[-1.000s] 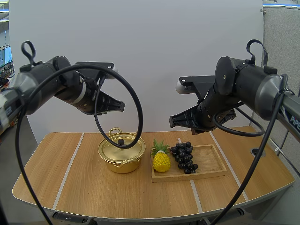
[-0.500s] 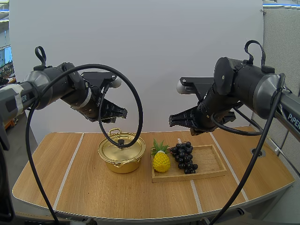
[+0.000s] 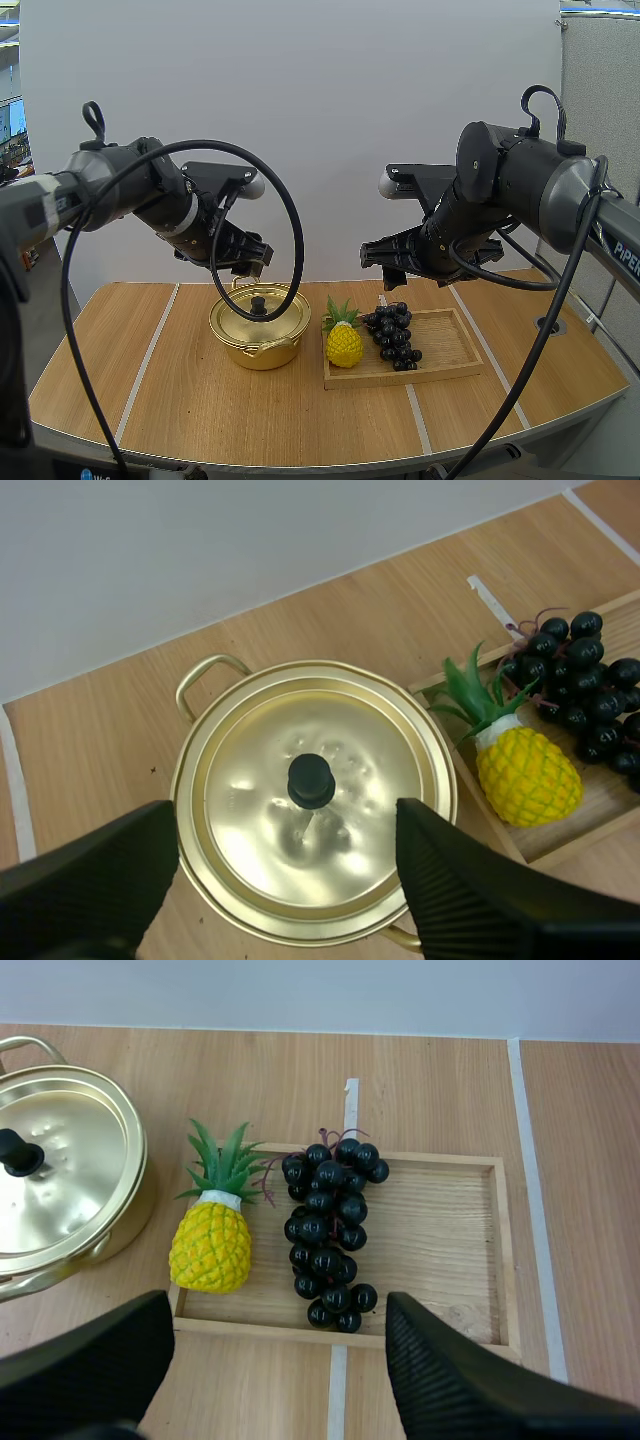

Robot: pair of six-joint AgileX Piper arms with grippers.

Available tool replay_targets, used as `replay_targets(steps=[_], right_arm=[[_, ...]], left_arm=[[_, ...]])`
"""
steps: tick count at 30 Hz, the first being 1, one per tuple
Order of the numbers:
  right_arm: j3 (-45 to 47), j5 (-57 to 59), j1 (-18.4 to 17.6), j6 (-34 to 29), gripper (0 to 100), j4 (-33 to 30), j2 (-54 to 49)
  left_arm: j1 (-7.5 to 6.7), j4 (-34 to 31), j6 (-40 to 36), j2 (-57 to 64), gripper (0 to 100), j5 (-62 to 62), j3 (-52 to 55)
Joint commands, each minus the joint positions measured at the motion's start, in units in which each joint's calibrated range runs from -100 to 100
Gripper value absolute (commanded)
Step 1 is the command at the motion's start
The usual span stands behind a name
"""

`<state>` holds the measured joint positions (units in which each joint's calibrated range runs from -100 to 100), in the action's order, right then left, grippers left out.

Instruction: Open the pot, put the grape inside, and close it

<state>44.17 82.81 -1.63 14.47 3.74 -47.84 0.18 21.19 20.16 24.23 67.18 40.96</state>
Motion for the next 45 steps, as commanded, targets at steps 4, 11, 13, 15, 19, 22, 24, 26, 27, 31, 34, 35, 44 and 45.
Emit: replay_targets(steps=[4, 11, 13, 15, 19, 22, 24, 26, 27, 31, 34, 35, 44, 45], right_arm=[[-0.63, -4.16, 0.17, -0.15, 100, -0.59, -0.11], [-0.63, -5.68, 0.17, -0.15, 100, -0.19, -0.11], [-0.63, -5.68, 0.17, -0.15, 100, -0.06, -0.11], [-0.63, -5.68, 0.17, -0.15, 100, -0.06, -0.11], [-0.63, -5.68, 0.17, -0.15, 100, -0.06, -0.11], [-0.63, -5.68, 0.17, -0.15, 100, -0.06, -0.11], [-0.63, -5.68, 0.17, -0.15, 100, 0.03, -0.11], [-0.63, -5.68, 0.17, -0.15, 100, 0.26, -0.11], [-0.63, -5.68, 0.17, -0.15, 100, 0.26, -0.11], [-0.63, -5.85, 0.17, -0.15, 100, 0.24, -0.11], [-0.63, -5.85, 0.17, -0.15, 100, 0.24, -0.11], [-0.63, -5.85, 0.17, -0.15, 100, 0.24, -0.11], [-0.63, -6.20, 0.17, -0.15, 100, 0.67, -0.11], [-0.63, -6.20, 0.17, -0.15, 100, 0.67, -0.11]], left_arm=[[-0.14, 2.51, 4.07, -5.82, 100, 2.59, -3.74], [-1.17, 1.16, 4.40, -12.43, 100, 6.57, -9.12], [-2.35, -0.26, 4.40, -14.05, 100, 6.96, -10.16], [-3.29, -0.66, 4.40, -15.42, 100, 6.61, -10.76], [-3.38, -2.23, 4.40, -18.06, 100, 6.22, -12.38], [-3.38, -3.28, 4.40, -20.09, 100, 5.91, -12.96], [-3.38, -3.27, 4.40, -21.35, 100, 5.47, -13.11], [-3.38, -3.53, 4.40, -23.04, 100, 5.27, -13.37], [-3.38, -3.62, 4.40, -23.65, 100, 5.27, -13.55], [-3.38, -4.11, 4.40, -25.72, 100, 5.27, -14.19], [-3.38, -4.11, 4.40, -26.29, 100, 4.84, -14.31], [-3.38, -4.11, 4.40, -26.30, 100, 4.36, -14.31], [-3.38, -4.20, 4.40, -28.48, 100, 3.93, -14.36], [-3.38, -4.20, 4.40, -28.81, 100, 3.93, -14.46]])
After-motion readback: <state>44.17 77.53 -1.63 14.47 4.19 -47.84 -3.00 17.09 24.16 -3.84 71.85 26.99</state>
